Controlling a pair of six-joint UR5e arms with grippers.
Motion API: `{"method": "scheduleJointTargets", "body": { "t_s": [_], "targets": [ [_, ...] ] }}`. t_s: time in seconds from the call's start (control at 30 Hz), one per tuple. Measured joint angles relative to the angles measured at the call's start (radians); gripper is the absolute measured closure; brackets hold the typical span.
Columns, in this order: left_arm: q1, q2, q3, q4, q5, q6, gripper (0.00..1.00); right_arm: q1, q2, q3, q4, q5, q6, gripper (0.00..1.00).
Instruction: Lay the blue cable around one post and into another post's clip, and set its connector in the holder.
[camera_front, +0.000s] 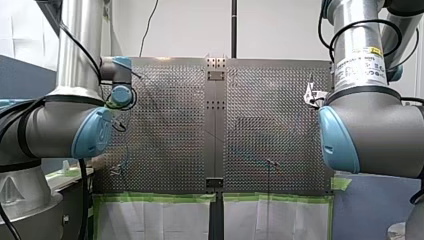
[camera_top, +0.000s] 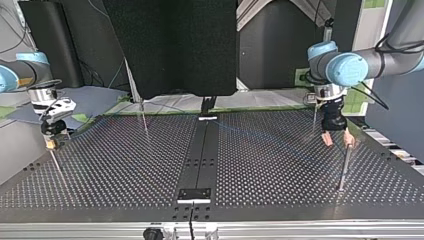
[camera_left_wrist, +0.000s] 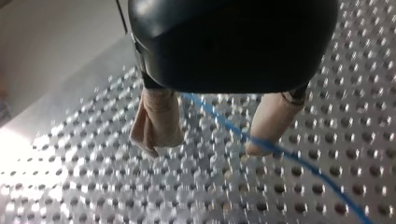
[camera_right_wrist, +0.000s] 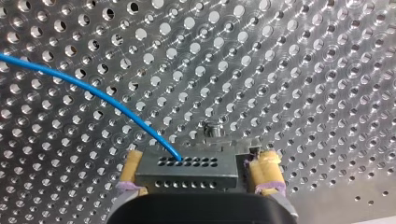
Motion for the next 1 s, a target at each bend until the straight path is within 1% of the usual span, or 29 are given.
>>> {"method": "scheduleJointTargets", "body": {
  "t_s": [0.1,0.27,0.37,0.43,0.5,0.67,0.8,1.0],
  "targets": [
    [-0.001,0.029,-0.020,0.001,0.017,0.011,0.02,0.000,0.000,0.000,0.000,0.000,0.000,0.00],
    [0.004,0.078,-0.065,0.022,0.054,-0.004,0.02,0.000,0.000,0.000,0.000,0.000,0.000,0.00],
    [0.007,0.110,-0.097,0.015,0.053,0.004,0.02,0.000,0.000,0.000,0.000,0.000,0.000,0.00],
    [0.008,0.132,-0.116,-0.002,0.045,0.019,0.02,0.000,0.000,0.000,0.000,0.000,0.000,0.00],
    [0.008,0.153,-0.119,-0.020,0.032,0.038,0.02,0.000,0.000,0.000,0.000,0.000,0.000,0.00],
    [0.004,0.202,-0.088,-0.067,-0.004,0.085,0.02,0.000,0.000,0.000,0.000,0.000,0.000,0.00],
    [0.000,0.247,-0.044,-0.112,-0.040,0.130,0.02,0.000,0.000,0.000,0.000,0.000,0.000,0.00],
    [-0.002,0.314,0.025,-0.181,-0.053,0.200,0.02,0.000,0.000,0.000,0.000,0.000,0.000,0.00]
  ]
}}
